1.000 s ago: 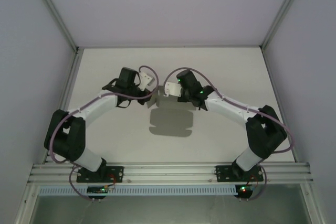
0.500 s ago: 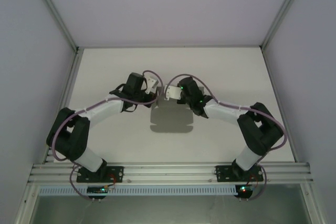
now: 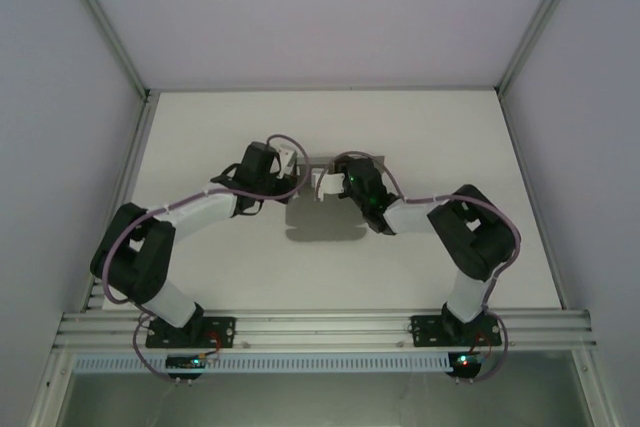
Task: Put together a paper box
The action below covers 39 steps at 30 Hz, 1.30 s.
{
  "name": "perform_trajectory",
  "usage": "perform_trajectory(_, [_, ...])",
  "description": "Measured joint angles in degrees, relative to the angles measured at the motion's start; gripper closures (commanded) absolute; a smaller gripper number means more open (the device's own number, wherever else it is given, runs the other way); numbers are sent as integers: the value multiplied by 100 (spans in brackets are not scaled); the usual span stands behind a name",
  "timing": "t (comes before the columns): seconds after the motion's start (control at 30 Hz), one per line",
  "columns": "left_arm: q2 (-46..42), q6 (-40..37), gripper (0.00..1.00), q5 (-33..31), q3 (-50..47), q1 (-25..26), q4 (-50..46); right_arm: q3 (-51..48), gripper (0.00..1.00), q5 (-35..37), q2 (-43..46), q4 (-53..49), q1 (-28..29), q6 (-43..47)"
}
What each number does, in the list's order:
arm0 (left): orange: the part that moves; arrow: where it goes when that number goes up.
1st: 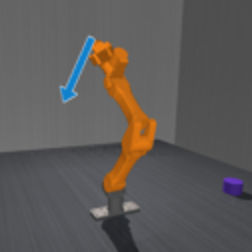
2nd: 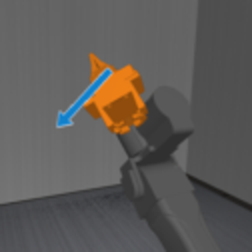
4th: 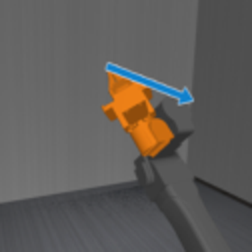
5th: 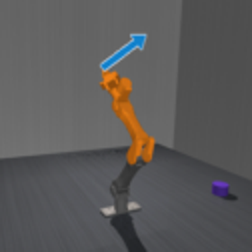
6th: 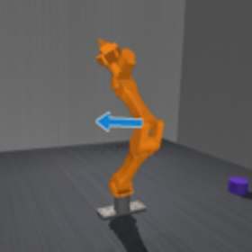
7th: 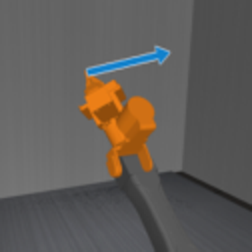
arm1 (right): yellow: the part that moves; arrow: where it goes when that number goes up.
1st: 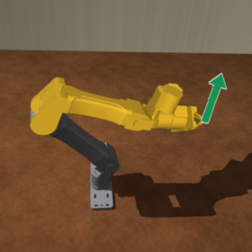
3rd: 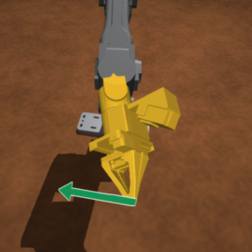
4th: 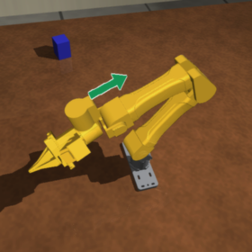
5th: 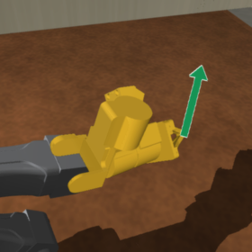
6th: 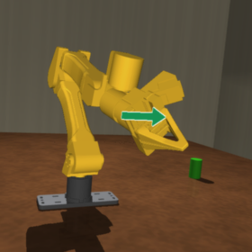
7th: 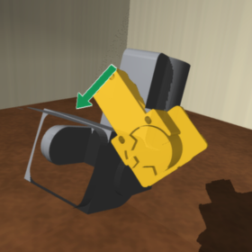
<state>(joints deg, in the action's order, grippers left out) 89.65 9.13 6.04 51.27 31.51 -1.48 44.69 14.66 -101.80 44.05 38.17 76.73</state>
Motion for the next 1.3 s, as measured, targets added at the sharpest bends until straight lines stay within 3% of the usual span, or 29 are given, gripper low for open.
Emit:
perform_trajectory(0.07, [7,24,73,-63,-37,-4,-26,-55,100,157,-142,326,11,162])
perform_trajectory(0.13, [7,96,72,-103,-44,-44,-70,-151,100,291,-317,800,22,358])
perform_trajectory(0.27, [-37,116,48,-138,-44,-157,-192,-212,100,442,-590,1414,26,627])
perform_trajectory(0.4, [-356,133,0,-142,-48,-267,-350,-223,100,439,-544,1416,26,621])
perform_trajectory(0.53, [-809,352,0,-149,-46,-671,-387,-278,100,400,-367,1237,35,564])
perform_trajectory(0.63, [-905,634,0,-243,-42,-1255,-382,-282,100,400,-310,1152,48,560])
perform_trajectory(0.83, [-302,951,0,-365,111,-2245,-332,-282,100,402,-310,1097,59,538])
perform_trajectory(0.97, [166,737,0,197,105,-2070,61,-280,100,407,-310,1073,61,516])
perform_trajectory(1.3, [573,396,17,1762,-74,-1657,1182,-160,100,728,-267,695,70,273])
